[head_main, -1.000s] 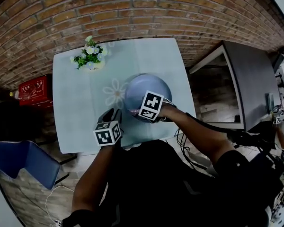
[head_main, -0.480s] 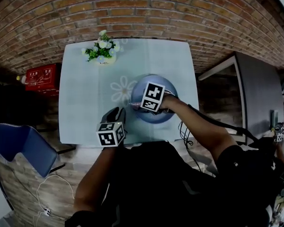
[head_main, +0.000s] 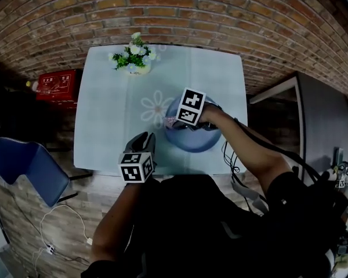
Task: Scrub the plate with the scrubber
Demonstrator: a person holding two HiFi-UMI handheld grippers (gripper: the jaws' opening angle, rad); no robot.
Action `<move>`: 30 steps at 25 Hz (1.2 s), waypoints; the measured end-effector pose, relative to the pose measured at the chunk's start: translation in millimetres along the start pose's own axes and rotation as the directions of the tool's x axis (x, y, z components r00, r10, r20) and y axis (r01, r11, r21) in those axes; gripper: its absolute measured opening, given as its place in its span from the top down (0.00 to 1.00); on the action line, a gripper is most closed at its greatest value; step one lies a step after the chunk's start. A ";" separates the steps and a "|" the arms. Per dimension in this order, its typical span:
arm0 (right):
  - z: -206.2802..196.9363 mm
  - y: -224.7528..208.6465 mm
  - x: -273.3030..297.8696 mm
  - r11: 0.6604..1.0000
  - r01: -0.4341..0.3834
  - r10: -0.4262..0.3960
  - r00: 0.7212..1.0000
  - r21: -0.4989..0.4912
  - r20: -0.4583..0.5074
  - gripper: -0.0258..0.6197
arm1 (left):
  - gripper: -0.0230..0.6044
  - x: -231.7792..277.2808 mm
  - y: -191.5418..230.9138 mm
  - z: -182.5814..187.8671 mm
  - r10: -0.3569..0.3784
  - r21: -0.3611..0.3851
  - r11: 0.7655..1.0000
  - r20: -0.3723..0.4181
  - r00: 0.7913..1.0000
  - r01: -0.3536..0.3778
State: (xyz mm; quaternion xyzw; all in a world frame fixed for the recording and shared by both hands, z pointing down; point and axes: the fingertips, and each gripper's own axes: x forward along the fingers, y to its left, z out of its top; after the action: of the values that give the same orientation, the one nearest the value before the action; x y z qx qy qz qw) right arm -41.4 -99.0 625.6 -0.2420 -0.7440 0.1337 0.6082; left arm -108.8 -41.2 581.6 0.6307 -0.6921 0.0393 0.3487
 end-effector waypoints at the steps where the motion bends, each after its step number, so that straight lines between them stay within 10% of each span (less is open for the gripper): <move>1: 1.1 -2.7 -0.9 1.000 -0.004 0.004 1.000 -0.001 0.002 0.86 | 0.81 -1.1 -0.5 -0.1 0.002 0.001 1.000 0.000 1.000 -0.002; 30: 6.0 -88.5 -36.0 0.980 0.112 -0.142 0.972 0.162 0.188 0.86 | 0.81 4.0 -8.7 -3.9 0.038 -0.006 0.999 -0.017 0.999 -0.038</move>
State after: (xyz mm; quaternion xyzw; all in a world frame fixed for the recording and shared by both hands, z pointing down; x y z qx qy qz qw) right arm -59.6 -192.3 637.6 -0.1329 -0.8028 0.1734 0.5548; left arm -99.2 -44.5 583.3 0.6160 -0.7012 0.0488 0.3557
